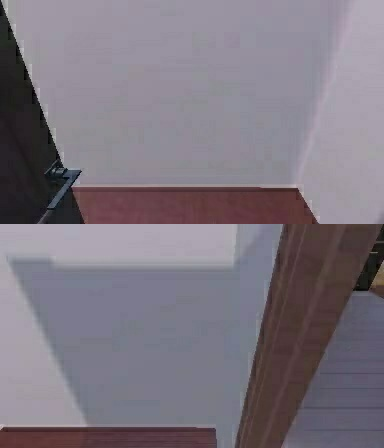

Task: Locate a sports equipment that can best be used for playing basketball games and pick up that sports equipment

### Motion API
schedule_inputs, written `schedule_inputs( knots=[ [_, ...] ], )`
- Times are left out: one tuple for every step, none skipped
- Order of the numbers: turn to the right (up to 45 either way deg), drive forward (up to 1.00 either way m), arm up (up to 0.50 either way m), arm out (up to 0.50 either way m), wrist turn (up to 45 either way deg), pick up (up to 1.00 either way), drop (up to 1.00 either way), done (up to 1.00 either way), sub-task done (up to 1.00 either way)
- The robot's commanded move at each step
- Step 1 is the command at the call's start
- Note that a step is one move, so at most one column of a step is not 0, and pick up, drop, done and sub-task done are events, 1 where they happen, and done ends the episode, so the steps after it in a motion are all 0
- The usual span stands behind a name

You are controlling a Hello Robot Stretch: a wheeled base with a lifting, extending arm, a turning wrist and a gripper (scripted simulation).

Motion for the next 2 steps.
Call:
schedule_inputs(
  knots=[
    [0.0, 0.70, 0.00, 0.00, 0.0, 0.00, 0.00, 0.00, 0.00],
    [-45.0, 0.00, 0.00, 0.00, 0.0, 0.00, 0.00, 0.00, 0.00]
  ],
)
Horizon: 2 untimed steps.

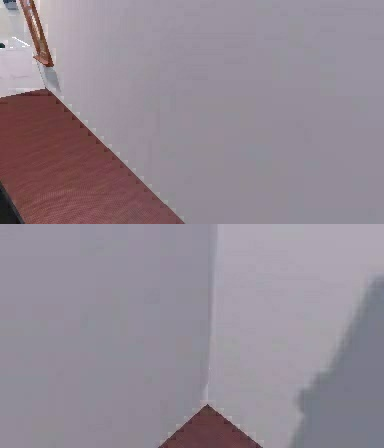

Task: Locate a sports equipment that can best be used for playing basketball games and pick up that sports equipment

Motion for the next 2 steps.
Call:
schedule_inputs(
  knots=[
    [-15.0, 0.00, 0.00, 0.00, 0.0, 0.00, 0.00, 0.00, 0.00],
    [0.0, 0.45, 0.00, 0.00, 0.0, 0.00, 0.00, 0.00, 0.00]
  ],
)
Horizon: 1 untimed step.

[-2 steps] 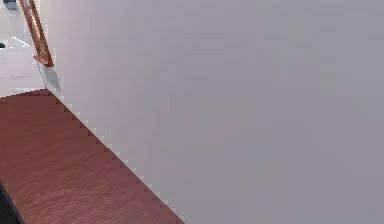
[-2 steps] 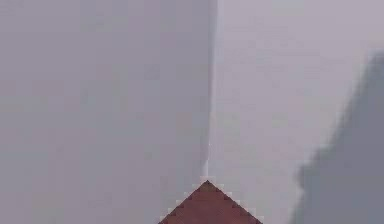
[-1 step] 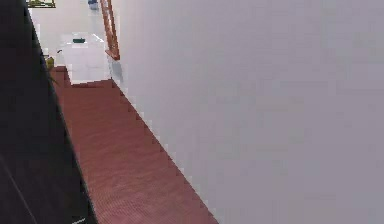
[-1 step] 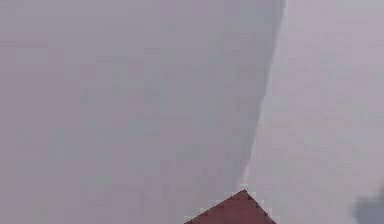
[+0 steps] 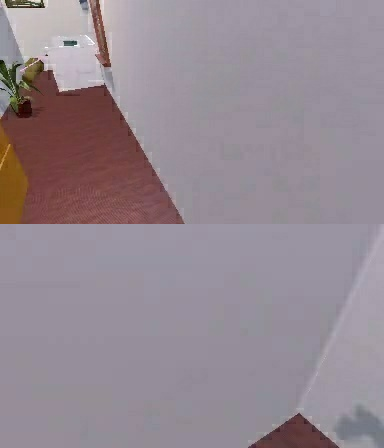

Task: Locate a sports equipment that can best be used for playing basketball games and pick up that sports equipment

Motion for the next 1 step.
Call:
schedule_inputs(
  knots=[
    [-27.0, 0.00, 0.00, 0.00, 0.0, 0.00, 0.00, 0.00, 0.00]
  ],
)
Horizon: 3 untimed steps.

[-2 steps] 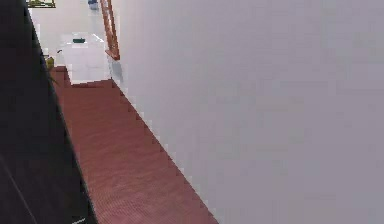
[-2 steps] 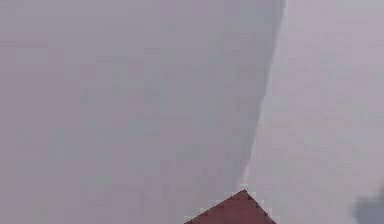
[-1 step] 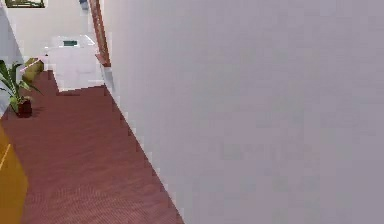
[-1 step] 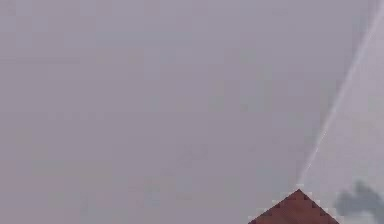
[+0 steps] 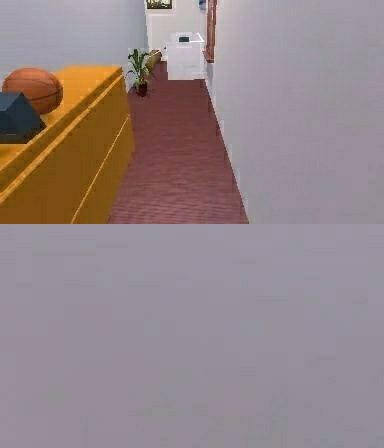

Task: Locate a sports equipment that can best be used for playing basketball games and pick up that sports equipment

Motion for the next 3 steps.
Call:
schedule_inputs(
  knots=[
    [0.0, 0.30, 0.00, 0.00, 0.0, 0.00, 0.00, 0.00, 0.00],
    [-33.0, 0.00, 0.00, 0.00, 0.0, 0.00, 0.00, 0.00, 0.00],
    [0.0, 0.15, 0.00, 0.00, 0.0, 0.00, 0.00, 0.00, 0.00]
  ],
)
